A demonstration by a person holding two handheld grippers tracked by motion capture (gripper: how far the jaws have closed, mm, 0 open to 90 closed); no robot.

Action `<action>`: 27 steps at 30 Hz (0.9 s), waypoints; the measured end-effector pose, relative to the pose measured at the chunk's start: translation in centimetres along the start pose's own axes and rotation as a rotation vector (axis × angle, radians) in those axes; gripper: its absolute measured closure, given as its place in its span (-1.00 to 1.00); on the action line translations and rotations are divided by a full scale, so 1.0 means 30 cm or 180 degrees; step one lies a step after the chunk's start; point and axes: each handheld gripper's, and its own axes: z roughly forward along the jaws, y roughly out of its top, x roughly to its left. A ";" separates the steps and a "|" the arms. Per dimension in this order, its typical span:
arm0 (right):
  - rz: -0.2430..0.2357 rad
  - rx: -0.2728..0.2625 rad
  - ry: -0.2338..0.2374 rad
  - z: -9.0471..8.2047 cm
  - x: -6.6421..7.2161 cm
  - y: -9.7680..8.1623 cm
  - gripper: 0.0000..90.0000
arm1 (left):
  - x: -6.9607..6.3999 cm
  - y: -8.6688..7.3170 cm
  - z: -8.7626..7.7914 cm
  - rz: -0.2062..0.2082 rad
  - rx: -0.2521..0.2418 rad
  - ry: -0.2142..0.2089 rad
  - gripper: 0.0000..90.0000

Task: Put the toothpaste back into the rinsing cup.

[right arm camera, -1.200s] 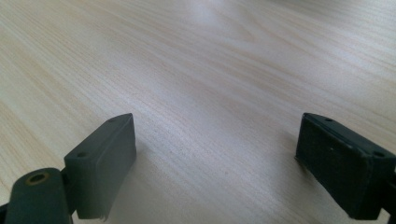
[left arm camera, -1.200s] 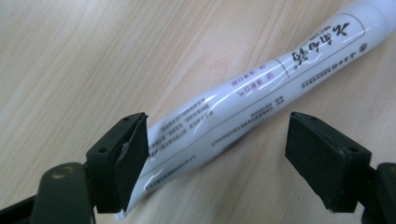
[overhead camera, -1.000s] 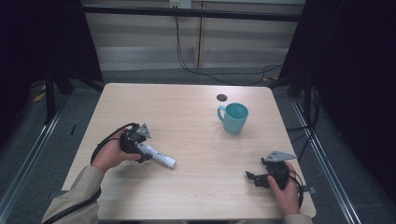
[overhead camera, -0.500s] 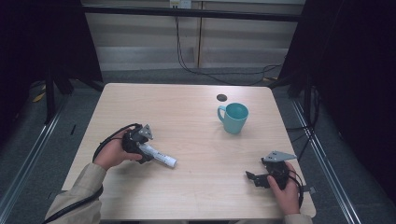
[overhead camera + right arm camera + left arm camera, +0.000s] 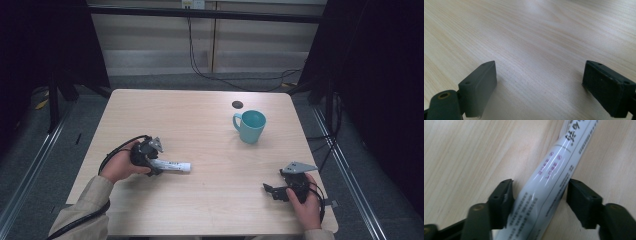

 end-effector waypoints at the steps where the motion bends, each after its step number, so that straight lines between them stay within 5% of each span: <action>1: 0.0001 0.0000 -0.0001 0.000 0.000 0.000 -0.75 | 0.000 -0.001 -0.001 -0.0020 0.0013 -0.0017 -0.04; 8: 0.0003 0.0002 0.0001 0.000 0.000 0.000 -0.75 | 0.007 0.000 -0.005 -0.0044 0.0088 -0.0116 0.08; 14: -0.0003 -0.0001 -0.0001 0.000 0.000 0.000 -0.75 | -0.013 0.020 -0.009 0.0067 0.0231 -0.0134 0.45; 17: 0.0001 0.0005 -0.0003 0.000 0.001 0.000 -0.75 | -0.022 0.014 -0.014 -0.0048 0.0187 -0.0183 0.60; 27: -0.0021 0.0005 0.0017 0.002 -0.001 0.001 -0.75 | -0.051 0.003 -0.032 -0.0066 0.0002 -0.0149 0.66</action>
